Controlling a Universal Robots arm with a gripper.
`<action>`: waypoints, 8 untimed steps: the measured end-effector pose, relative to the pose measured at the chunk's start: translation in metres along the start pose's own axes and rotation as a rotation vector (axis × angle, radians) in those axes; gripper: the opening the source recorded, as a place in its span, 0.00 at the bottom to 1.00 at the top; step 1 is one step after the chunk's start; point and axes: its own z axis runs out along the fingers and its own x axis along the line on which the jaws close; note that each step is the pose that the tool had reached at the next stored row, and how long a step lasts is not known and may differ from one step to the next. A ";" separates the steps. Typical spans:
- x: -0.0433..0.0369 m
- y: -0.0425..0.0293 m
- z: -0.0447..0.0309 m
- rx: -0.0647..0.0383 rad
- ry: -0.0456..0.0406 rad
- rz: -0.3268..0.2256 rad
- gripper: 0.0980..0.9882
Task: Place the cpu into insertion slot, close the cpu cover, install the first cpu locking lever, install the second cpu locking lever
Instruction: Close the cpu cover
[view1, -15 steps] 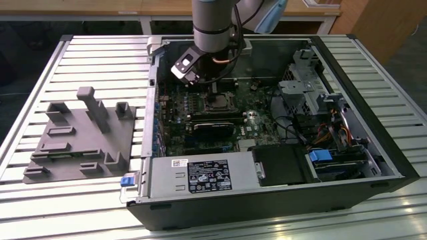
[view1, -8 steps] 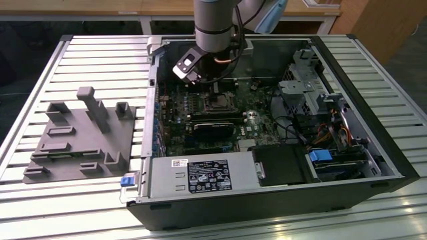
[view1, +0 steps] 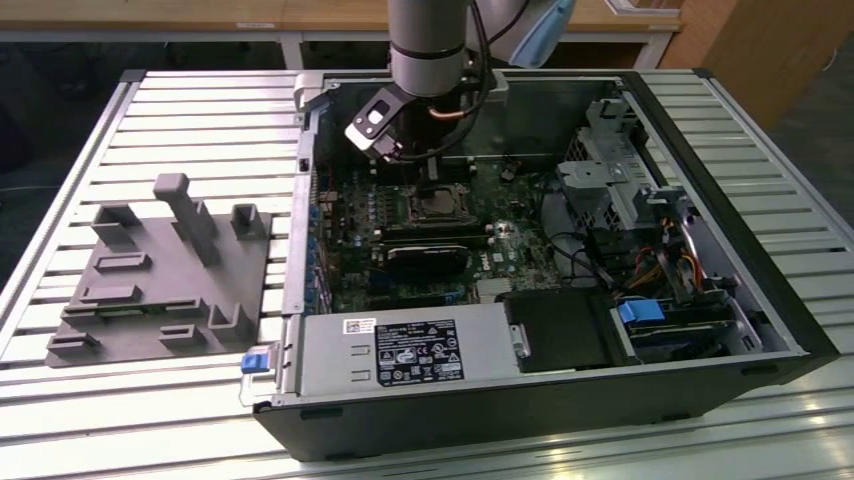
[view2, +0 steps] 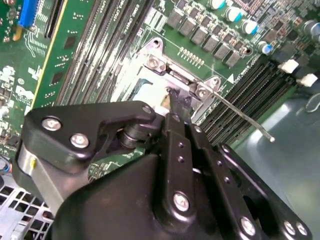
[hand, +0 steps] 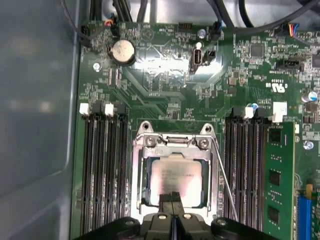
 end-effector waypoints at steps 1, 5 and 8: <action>0.0000 0.0007 0.0000 0.000 -0.0001 0.000 0.01; -0.0001 0.0071 0.0003 0.000 -0.0002 0.000 0.01; -0.0002 0.0116 0.0005 0.001 -0.0002 0.000 0.01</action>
